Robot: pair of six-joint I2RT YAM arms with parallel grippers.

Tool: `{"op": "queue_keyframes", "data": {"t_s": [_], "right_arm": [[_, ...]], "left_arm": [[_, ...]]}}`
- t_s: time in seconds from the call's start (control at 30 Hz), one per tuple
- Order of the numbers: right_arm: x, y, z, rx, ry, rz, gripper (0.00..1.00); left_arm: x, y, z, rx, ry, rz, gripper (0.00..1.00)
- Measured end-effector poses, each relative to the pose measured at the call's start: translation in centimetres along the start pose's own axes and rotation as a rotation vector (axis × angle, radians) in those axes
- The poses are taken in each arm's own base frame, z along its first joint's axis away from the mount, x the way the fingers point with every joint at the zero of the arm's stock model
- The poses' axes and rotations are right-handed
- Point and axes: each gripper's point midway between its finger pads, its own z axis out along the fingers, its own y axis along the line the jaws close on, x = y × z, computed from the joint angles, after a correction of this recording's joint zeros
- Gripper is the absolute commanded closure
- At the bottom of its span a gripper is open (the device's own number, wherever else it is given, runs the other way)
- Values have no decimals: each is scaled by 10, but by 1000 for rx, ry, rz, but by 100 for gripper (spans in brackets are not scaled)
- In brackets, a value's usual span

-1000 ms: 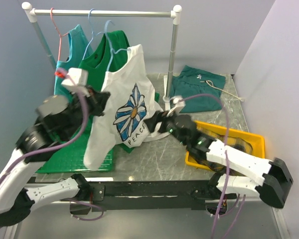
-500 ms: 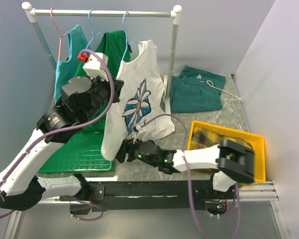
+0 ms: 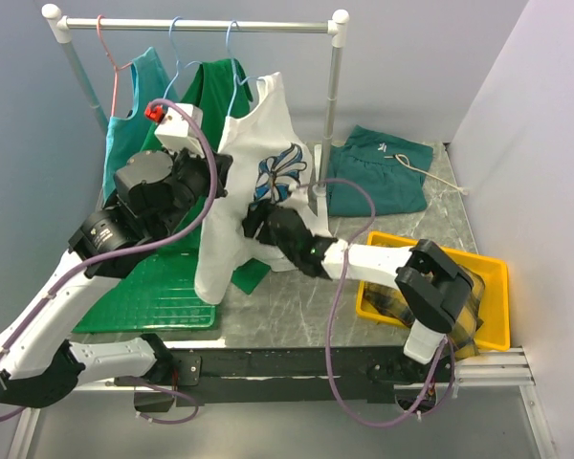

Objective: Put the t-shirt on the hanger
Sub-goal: Place the hanger at the clothesline.

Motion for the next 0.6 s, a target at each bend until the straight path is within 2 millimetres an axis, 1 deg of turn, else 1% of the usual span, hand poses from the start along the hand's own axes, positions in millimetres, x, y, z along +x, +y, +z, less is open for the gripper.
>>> {"op": "queue_keyframes", "data": {"t_s": [0.13,0.23,0.37,0.5,0.6], "right_arm": [[-44,1,17,49,-63,5,28],[-70,-5,32,87,-92,-3,28],[-95,-13,41,129,-108,-19,28],[-118,-11,49,141,-128,-33,28],[-128,-7,52,141,-134,-43,28]], "left_arm": [[7,7,0,-22,-1,7,99],[8,11,5,-34,1,9,99],[9,21,20,-51,7,5,99],[14,31,40,-70,18,5,99],[18,30,57,-69,37,7,99]]}}
